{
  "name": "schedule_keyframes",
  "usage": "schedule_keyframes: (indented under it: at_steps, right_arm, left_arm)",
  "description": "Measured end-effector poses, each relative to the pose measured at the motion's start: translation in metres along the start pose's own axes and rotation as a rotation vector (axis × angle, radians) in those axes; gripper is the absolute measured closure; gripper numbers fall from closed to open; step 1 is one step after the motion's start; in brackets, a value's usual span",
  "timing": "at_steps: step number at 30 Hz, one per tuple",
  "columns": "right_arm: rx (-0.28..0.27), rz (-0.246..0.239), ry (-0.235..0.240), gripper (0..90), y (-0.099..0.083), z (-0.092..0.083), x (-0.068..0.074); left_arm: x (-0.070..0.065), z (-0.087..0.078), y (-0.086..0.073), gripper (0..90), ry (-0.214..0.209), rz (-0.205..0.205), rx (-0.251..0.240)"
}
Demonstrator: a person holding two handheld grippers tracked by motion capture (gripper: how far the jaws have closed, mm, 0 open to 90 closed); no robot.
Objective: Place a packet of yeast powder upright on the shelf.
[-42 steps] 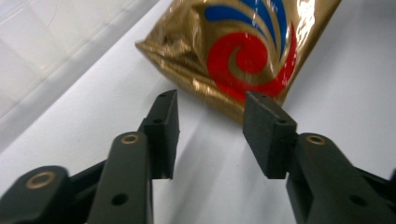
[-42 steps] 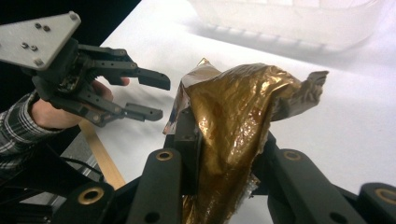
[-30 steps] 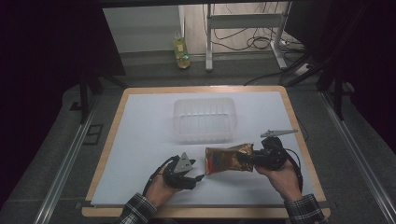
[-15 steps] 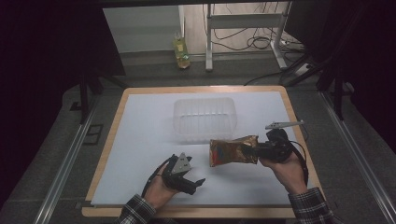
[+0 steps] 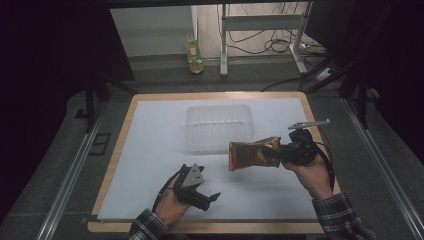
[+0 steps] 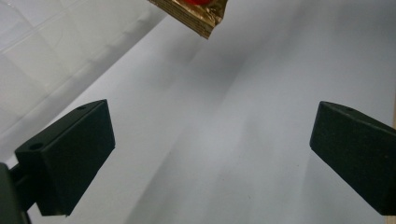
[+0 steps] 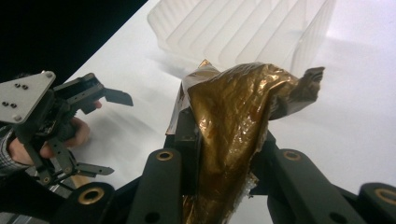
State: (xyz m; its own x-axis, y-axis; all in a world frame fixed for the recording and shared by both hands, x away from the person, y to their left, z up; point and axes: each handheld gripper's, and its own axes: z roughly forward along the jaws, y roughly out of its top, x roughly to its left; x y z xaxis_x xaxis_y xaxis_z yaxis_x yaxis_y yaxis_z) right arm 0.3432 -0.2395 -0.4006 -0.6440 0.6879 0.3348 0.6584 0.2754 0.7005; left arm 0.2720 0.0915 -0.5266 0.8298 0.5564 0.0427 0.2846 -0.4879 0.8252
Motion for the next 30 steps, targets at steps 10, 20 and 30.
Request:
schedule_keyframes:
  at_steps: [10,20,30]
  right_arm:
    - [-0.006,0.004,-0.034,72.2,0.014,-0.008,-0.008]
    - [-0.019,0.006,-0.080,72.2,0.037,-0.016,-0.016]
    - [-0.041,0.004,-0.129,72.2,0.061,-0.016,-0.023]
  left_arm:
    - [0.000,0.000,-0.001,0.0,0.004,0.001,0.003]
    - [0.000,0.001,-0.001,0.0,0.005,0.005,0.007]
    - [-0.001,0.002,-0.001,0.0,0.009,0.011,0.014]
